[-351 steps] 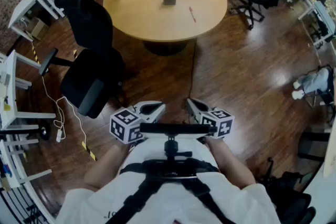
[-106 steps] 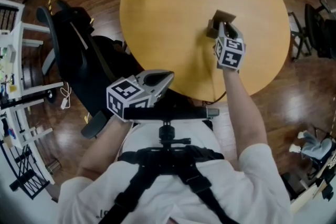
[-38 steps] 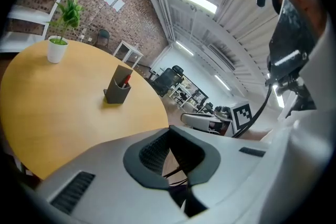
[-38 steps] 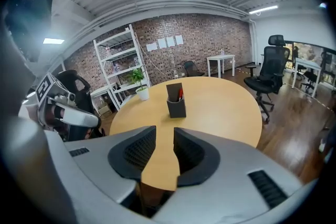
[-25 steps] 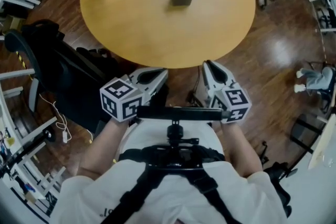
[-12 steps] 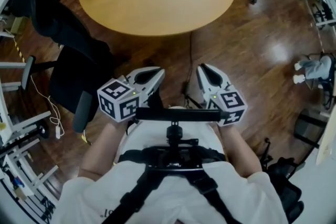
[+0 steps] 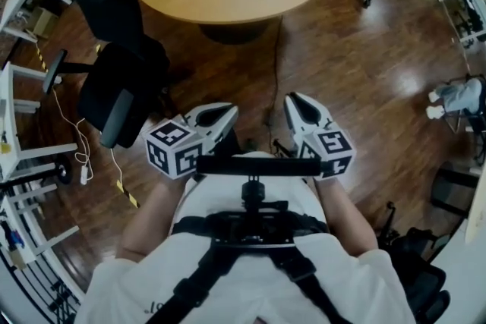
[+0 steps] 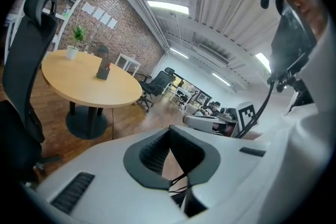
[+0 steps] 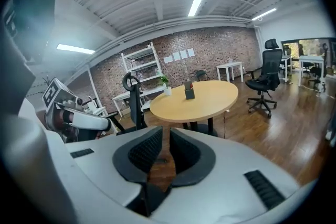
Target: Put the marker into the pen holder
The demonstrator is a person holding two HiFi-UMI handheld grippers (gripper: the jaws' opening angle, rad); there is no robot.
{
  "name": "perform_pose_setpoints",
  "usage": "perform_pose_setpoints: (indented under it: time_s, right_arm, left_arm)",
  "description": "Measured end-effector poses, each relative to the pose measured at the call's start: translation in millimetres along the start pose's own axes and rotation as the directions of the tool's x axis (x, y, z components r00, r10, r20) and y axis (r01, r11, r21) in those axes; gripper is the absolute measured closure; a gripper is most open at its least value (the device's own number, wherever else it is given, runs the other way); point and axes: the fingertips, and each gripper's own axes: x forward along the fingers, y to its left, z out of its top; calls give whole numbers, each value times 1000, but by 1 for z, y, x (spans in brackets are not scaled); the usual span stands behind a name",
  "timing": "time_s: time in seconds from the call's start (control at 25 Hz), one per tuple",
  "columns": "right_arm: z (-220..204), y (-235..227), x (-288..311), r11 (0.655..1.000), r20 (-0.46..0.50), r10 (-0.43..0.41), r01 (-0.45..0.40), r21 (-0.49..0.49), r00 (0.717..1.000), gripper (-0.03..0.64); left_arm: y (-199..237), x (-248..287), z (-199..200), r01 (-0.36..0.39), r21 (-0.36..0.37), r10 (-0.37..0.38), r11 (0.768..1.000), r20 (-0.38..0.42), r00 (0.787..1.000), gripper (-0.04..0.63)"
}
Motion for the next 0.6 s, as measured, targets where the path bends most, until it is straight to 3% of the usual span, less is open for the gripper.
perform_pose_setpoints:
  time_s: [0.28,0.6]
  right_arm:
    - [-2,16,-7,999,-1,25,-25,20,1000,581]
    - [-1,33,1,1000,3,11,-11,23,1000,581]
  left_arm:
    - [-12,-11,-10,-11,9,11,1000,-44,999,598]
    - [-3,-29,-10,-8,-1,8,1000,-41,999,598]
